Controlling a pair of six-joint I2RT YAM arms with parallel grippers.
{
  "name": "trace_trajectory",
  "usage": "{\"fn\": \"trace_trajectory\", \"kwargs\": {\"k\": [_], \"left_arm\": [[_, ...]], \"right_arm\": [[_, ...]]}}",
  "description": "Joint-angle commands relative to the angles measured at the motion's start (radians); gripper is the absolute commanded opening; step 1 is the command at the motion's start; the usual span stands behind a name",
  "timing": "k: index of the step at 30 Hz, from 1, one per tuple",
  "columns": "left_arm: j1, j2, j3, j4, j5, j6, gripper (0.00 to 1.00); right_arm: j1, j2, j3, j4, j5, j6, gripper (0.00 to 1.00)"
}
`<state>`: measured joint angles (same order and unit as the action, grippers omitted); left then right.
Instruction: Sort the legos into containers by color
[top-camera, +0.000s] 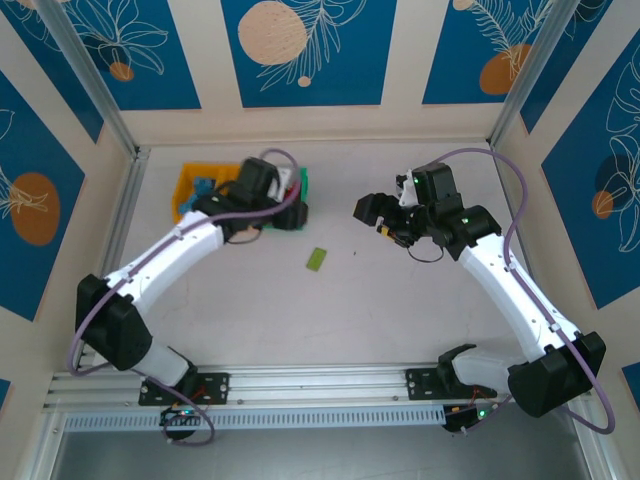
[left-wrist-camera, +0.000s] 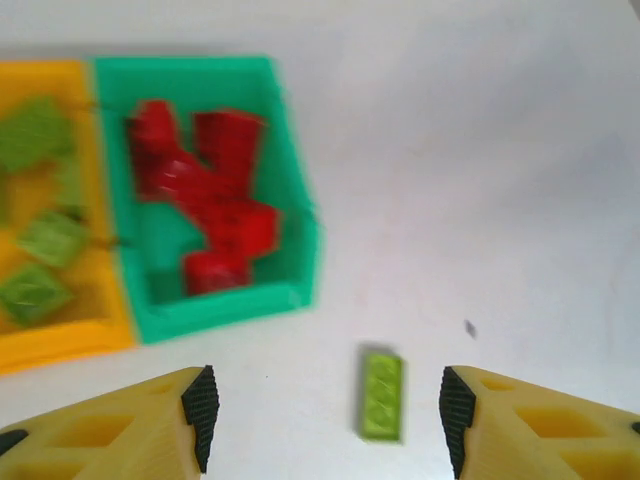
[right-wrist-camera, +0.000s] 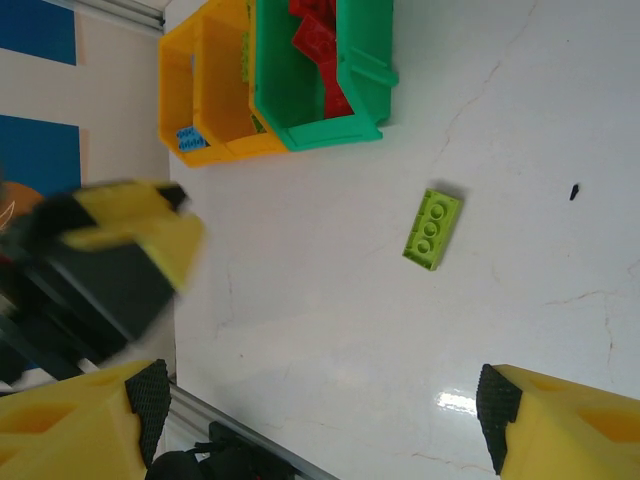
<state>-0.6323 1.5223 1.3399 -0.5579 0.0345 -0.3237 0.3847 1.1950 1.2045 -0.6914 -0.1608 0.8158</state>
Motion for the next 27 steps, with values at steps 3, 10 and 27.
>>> {"fn": "trace_trajectory", "kwargs": {"k": [3, 10, 27], "left_arm": [[-0.076, 0.106, -0.058, 0.002, -0.145, -0.008, 0.61], [-0.105, 0.281, -0.036, 0.034, -0.157, 0.018, 0.63], [-0.117, 0.53, 0.093, 0.0, -0.065, 0.061, 0.52]], "right_arm": [[-0.006, -0.009, -0.013, 0.001, -0.002, 0.014, 0.83], [-0.007, -0.028, -0.024, -0.015, 0.012, 0.011, 0.83], [-0.009, -0.03, -0.042, -0.019, 0.018, 0.008, 0.83]]}}
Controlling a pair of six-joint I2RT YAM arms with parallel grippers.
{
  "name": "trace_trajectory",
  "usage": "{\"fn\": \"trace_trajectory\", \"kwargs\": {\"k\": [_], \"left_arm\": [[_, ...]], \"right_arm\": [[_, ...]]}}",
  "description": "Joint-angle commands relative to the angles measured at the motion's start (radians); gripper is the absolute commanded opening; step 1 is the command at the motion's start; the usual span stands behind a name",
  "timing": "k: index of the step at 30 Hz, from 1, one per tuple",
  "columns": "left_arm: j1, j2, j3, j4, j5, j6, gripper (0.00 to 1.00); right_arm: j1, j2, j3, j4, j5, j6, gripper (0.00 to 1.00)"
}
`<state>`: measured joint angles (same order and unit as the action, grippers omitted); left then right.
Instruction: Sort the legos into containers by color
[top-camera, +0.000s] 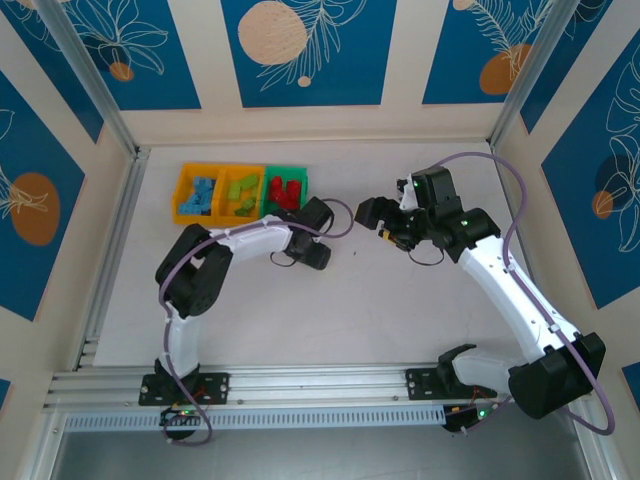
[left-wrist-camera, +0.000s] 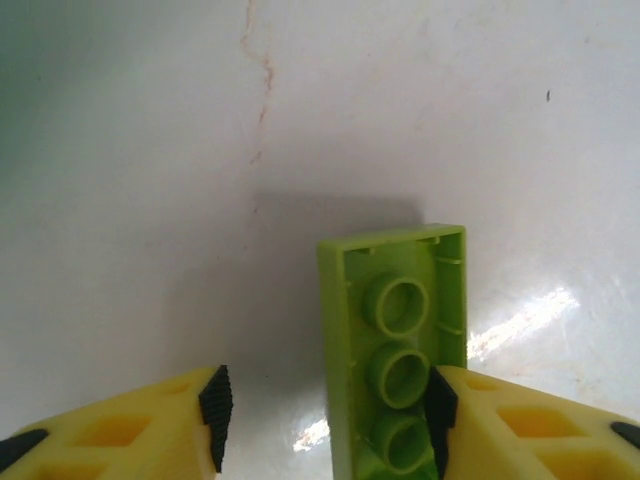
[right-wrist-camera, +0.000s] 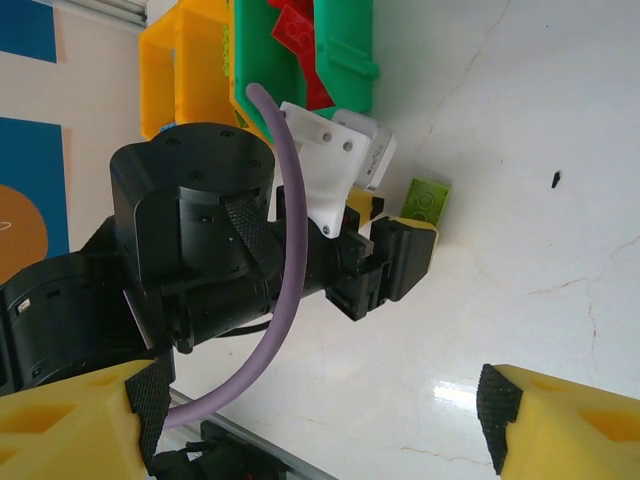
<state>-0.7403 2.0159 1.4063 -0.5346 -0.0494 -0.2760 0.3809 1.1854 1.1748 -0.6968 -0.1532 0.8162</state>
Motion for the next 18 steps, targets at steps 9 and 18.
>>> {"fn": "trace_trajectory", "kwargs": {"k": [9, 18], "left_arm": [[-0.007, 0.076, 0.074, -0.08, 0.089, 0.034, 0.19], [0.049, -0.092, 0.056, -0.07, 0.078, 0.024, 0.14]], "right_arm": [[-0.005, -0.022, -0.005, -0.025, 0.018, 0.009, 0.83], [0.009, -0.027, -0.006, -0.017, -0.011, 0.016, 0.83]]}}
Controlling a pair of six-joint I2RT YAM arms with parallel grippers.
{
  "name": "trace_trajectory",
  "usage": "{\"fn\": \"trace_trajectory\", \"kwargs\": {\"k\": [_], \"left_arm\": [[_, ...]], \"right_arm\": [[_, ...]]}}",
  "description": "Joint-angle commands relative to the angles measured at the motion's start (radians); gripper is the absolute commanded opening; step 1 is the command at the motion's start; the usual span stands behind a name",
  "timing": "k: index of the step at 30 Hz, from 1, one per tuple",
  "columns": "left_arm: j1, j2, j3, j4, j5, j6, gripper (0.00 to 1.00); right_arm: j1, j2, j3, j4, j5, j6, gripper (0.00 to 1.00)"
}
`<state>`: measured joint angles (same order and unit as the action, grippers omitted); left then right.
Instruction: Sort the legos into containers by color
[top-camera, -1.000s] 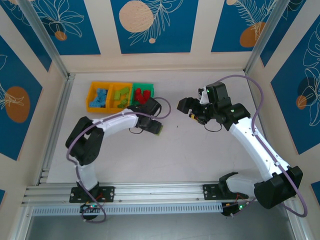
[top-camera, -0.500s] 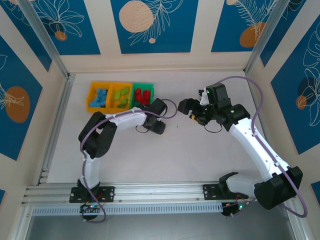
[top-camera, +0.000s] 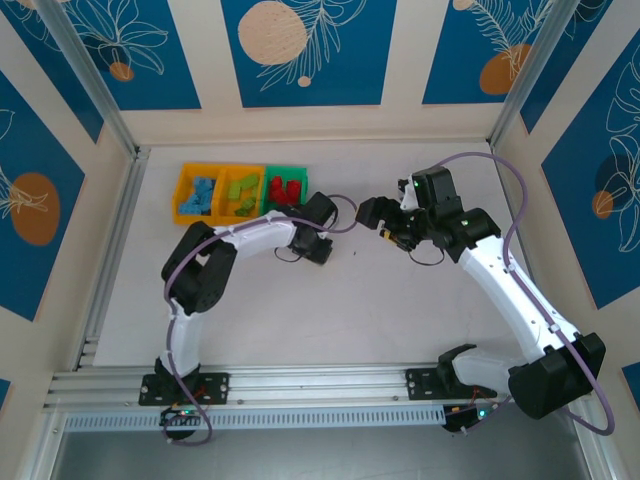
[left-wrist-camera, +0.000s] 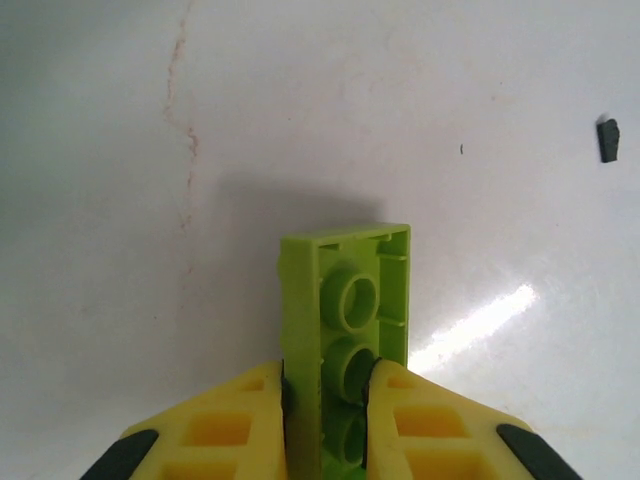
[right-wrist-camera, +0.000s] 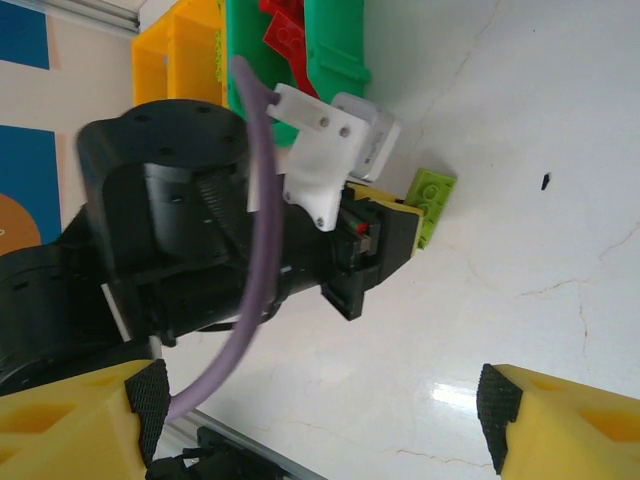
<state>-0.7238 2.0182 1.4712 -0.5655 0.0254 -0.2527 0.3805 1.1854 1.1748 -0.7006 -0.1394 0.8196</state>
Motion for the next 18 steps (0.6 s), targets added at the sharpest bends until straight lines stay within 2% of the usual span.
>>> {"fn": "trace_trajectory", "kwargs": {"k": [1, 6, 10, 14, 18], "left_arm": [[0.048, -0.121, -0.007, -0.044, -0.002, 0.003, 0.14], [0.16, -0.231, 0.0, -0.054, -0.02, 0.021, 0.14], [0.294, -0.259, 0.018, -0.048, -0.046, 0.057, 0.15], [0.408, -0.202, 0.085, -0.042, -0.13, 0.122, 0.15], [0.484, -0.103, 0.175, -0.056, -0.15, 0.137, 0.15]], "right_arm": [[0.015, -0.027, -0.007, -0.011, -0.025, 0.012, 0.83], [0.027, -0.025, -0.005, -0.001, -0.017, 0.015, 0.83], [0.031, -0.021, -0.006, 0.005, -0.017, 0.02, 0.83], [0.032, -0.016, -0.006, 0.005, -0.017, 0.019, 0.83], [0.032, -0.009, 0.002, -0.005, -0.016, 0.015, 0.83]]}}
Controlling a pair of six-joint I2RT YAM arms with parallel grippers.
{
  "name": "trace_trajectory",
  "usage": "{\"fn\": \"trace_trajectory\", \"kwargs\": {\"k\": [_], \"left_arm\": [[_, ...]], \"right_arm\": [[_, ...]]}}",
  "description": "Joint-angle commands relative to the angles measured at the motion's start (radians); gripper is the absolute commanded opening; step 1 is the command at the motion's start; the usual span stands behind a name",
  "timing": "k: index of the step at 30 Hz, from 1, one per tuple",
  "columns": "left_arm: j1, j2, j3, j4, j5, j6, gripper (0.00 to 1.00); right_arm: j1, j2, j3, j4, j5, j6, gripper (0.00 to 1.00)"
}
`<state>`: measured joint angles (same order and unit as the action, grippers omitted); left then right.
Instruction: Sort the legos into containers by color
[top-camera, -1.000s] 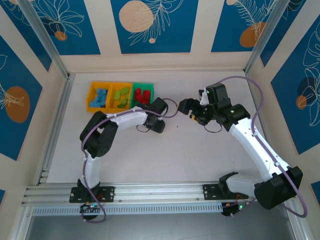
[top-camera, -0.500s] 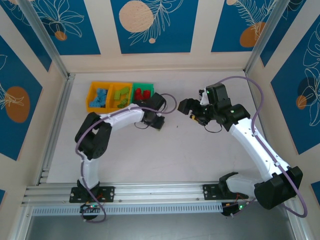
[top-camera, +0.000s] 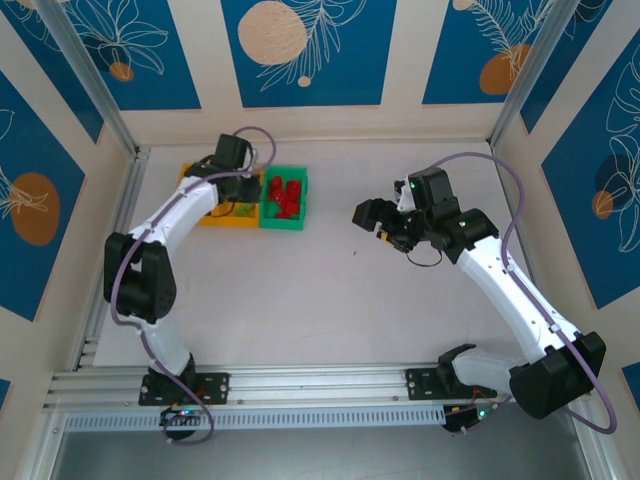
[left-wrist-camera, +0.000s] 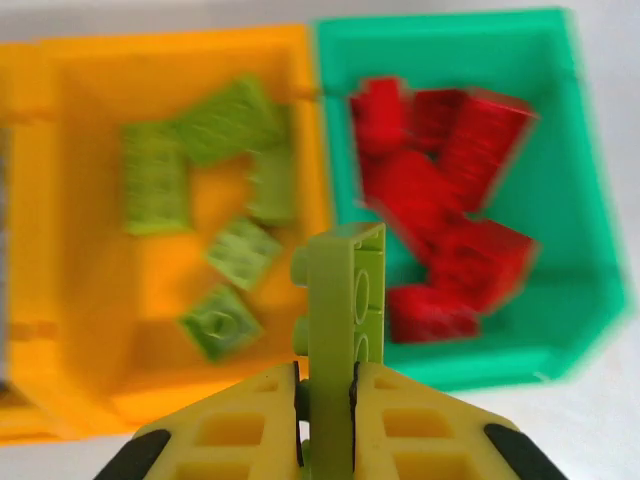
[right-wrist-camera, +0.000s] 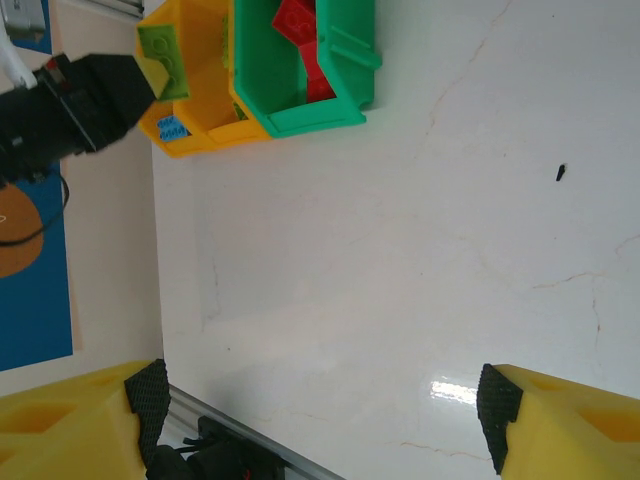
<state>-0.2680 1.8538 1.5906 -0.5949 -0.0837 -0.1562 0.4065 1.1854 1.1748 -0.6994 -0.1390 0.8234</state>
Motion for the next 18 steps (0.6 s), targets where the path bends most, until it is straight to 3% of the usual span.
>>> {"fn": "trace_trajectory", "kwargs": {"k": [1, 4, 8, 13, 18], "left_arm": [[0.044, 0.083, 0.077, -0.027, -0.044, 0.038, 0.15], [0.075, 0.127, 0.129, -0.036, -0.045, 0.04, 0.2], [0.087, 0.138, 0.186, -0.063, -0.024, 0.058, 0.44], [0.08, 0.013, 0.123, -0.043, 0.063, 0.043, 0.45], [0.047, -0.265, -0.125, 0.091, 0.123, -0.013, 0.45]], "right_arm": [[0.007, -0.008, 0.006, -0.012, -0.016, 0.008, 0.83], [0.006, -0.007, 0.011, -0.021, -0.012, 0.005, 0.83], [0.005, -0.005, 0.022, -0.032, -0.001, -0.007, 0.83], [-0.004, 0.002, 0.017, -0.04, 0.039, -0.039, 0.83], [-0.028, -0.016, -0.016, -0.036, 0.196, -0.139, 0.84]]}}
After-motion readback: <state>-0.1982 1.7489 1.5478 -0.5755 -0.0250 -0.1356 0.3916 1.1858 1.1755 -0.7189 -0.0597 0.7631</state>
